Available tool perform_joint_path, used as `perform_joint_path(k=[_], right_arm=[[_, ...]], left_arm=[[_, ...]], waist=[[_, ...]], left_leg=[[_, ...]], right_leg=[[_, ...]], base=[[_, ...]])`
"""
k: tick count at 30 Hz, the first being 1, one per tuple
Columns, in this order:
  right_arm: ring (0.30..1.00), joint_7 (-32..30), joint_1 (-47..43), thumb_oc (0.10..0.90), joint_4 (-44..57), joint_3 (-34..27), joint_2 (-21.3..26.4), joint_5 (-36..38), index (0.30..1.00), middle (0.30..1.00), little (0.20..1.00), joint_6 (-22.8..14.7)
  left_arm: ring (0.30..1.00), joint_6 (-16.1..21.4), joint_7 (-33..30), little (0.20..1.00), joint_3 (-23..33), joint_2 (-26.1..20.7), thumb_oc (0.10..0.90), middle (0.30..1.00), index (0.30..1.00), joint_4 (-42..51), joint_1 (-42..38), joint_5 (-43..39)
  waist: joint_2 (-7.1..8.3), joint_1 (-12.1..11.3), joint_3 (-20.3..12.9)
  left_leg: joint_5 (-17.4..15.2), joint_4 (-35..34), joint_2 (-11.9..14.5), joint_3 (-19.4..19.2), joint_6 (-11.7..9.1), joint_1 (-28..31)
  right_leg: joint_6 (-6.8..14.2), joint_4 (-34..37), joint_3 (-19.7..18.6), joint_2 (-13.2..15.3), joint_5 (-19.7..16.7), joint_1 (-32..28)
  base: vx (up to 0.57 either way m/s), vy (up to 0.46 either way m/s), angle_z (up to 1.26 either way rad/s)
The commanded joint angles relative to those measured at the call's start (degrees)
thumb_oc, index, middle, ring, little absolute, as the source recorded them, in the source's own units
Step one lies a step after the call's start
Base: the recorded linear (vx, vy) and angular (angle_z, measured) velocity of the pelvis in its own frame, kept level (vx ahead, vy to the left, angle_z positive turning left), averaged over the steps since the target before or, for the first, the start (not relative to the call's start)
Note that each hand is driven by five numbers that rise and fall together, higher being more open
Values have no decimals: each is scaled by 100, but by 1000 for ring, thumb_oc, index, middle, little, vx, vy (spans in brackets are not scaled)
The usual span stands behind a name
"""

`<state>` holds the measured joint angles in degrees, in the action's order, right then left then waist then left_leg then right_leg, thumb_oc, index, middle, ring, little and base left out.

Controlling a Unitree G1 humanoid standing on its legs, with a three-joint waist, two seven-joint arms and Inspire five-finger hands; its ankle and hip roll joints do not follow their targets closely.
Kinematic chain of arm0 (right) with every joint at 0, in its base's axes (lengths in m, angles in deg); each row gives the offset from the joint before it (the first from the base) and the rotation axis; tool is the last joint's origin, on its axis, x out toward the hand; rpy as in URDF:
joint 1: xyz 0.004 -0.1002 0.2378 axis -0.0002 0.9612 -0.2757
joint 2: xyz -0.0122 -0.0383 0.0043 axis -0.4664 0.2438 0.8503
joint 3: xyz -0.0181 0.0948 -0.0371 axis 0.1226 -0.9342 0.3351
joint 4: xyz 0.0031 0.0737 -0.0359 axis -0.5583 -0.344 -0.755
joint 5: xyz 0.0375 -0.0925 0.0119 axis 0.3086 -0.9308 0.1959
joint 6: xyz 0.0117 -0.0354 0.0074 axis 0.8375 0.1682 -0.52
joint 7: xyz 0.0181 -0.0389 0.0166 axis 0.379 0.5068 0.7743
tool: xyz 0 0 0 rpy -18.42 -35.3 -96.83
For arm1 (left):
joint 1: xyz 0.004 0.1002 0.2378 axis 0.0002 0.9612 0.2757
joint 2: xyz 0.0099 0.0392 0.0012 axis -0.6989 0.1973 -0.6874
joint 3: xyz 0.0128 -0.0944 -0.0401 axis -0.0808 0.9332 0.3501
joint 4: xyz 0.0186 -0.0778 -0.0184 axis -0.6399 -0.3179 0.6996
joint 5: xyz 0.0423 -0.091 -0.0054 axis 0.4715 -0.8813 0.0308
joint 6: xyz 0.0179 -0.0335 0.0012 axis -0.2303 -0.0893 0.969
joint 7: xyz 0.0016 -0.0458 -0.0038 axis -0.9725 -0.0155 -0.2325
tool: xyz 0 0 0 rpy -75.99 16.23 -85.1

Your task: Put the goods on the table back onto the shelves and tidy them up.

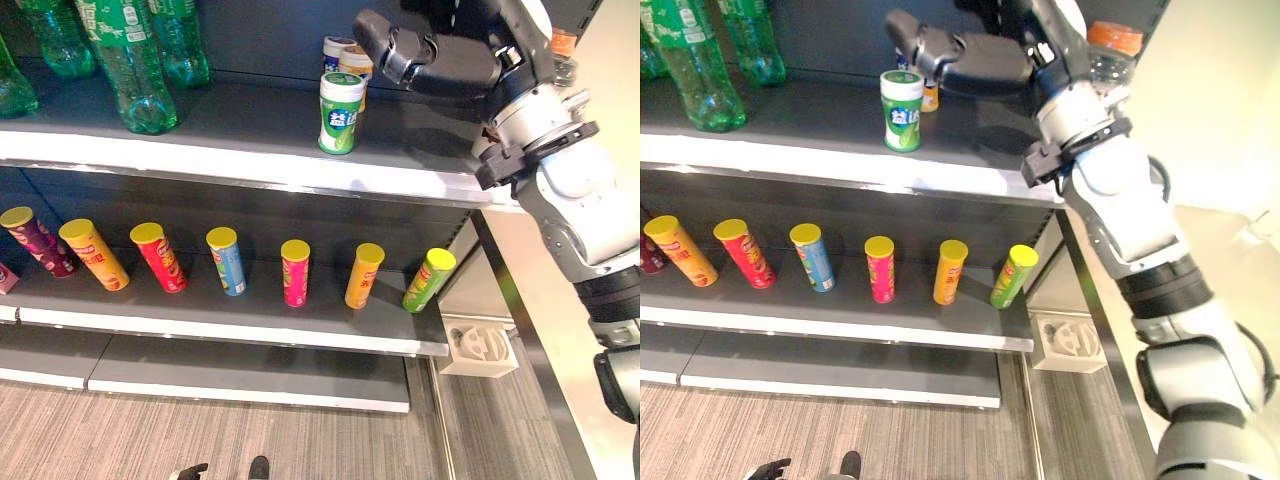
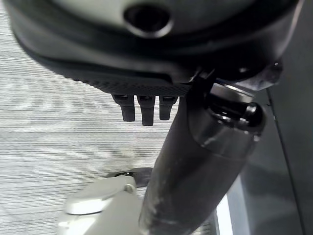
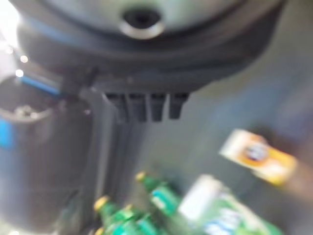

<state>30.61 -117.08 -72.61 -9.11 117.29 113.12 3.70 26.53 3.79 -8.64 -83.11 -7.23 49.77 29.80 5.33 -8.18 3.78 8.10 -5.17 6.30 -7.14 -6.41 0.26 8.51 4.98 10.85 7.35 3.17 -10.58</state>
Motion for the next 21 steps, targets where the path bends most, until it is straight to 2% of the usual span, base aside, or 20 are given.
perform_joint_path(k=[1, 6, 8, 9, 13, 14, 15, 16, 17, 18, 21], right_arm=[[900, -8, -197, 800, 380, -433, 414, -82, 900, 900, 900, -526], [900, 335, 170, 800, 820, -487, 427, 57, 900, 900, 900, -536], [900, 688, 608, 800, 1204, -502, 375, 320, 900, 900, 900, -496], [900, 964, 984, 800, 1435, -552, 161, 651, 900, 900, 900, -493], [900, 1207, 1483, 800, 1614, -572, -123, 968, 900, 900, 900, -412], [900, 1499, 2057, 800, 1727, -571, -413, 1279, 900, 900, 900, -243], [900, 1499, 2059, 800, 1728, -573, -413, 1279, 900, 900, 900, -242], [900, 1803, 2700, 800, 1592, -514, -723, 1671, 900, 900, 900, -88], [900, 1938, 2764, 800, 1689, -438, -720, 1808, 900, 900, 900, -39], [900, 2070, 3020, 800, 1660, -369, -721, 1885, 900, 900, 900, 173], [900, 2343, 3755, 800, 1616, -229, -782, 2020, 900, 900, 900, 318]], left_arm=[[900, 171, 69, 900, -135, -204, 800, 900, 900, -284, -469, 297], [900, 198, 138, 900, -149, -190, 800, 900, 900, -278, -496, 421], [900, 222, 203, 900, -146, -175, 800, 900, 900, -264, -495, 525], [900, 237, 233, 900, -121, -142, 800, 900, 900, -254, -475, 549], [900, 257, 278, 900, -99, -97, 800, 900, 900, -246, -437, 595], [900, 268, 331, 900, -90, -19, 800, 900, 900, -238, -400, 660], [900, 268, 331, 900, -90, -20, 800, 900, 900, -237, -400, 660], [900, 403, 352, 900, -115, 40, 800, 900, 900, -164, -360, 633], [900, 400, 447, 900, -157, 64, 800, 900, 900, -98, -364, 660], [900, 366, 492, 900, -145, 60, 800, 900, 900, -68, -409, 774], [900, 385, 493, 900, -215, 131, 800, 900, 900, 32, -405, 887]], waist=[[-40, -94, -465], [-81, 31, -549], [-138, 162, -559], [-195, 261, -546], [-242, 323, -536], [-301, 397, -515], [-300, 395, -515], [-318, 464, -493], [-320, 476, -494], [-333, 484, -486], [-346, 529, -425]], left_leg=[[-1042, 17, 126, -506, -217, 639], [-1072, 17, 145, -649, -212, 703], [-1083, 17, 165, -783, -207, 731], [-1080, 18, 174, -882, -191, 755], [-1090, 22, 178, -995, -169, 789], [-1102, 18, 179, -1079, -152, 846], [-1103, 18, 179, -1080, -152, 847], [-1096, 17, 179, -1109, -145, 874], [-1098, 17, 183, -1132, -151, 890], [-1099, 17, 192, -1152, -160, 900], [-1089, 17, 208, -1142, -167, 886]], right_leg=[[510, -471, 235, 172, 61, 652], [516, -459, 93, 145, 31, 718], [521, -464, -47, 108, 8, 799], [519, -484, -156, 85, -10, 875], [510, -503, -297, 68, -21, 930], [500, -516, -363, 49, -27, 945], [500, -516, -365, 49, -27, 945], [481, -525, -406, 38, -46, 957], [485, -518, -418, 36, -52, 947], [481, -502, -426, 28, -49, 933], [478, -512, -400, 17, -48, 935]], base=[[-34, 4, -16], [-48, 6, -25], [-95, 17, -30], [-64, 14, -37], [-43, 20, -38], [-19, 24, -42], [-36, 31, -40], [-10, 13, -34], [-10, 21, -25], [4, 15, -20], [-21, 7, -21]])
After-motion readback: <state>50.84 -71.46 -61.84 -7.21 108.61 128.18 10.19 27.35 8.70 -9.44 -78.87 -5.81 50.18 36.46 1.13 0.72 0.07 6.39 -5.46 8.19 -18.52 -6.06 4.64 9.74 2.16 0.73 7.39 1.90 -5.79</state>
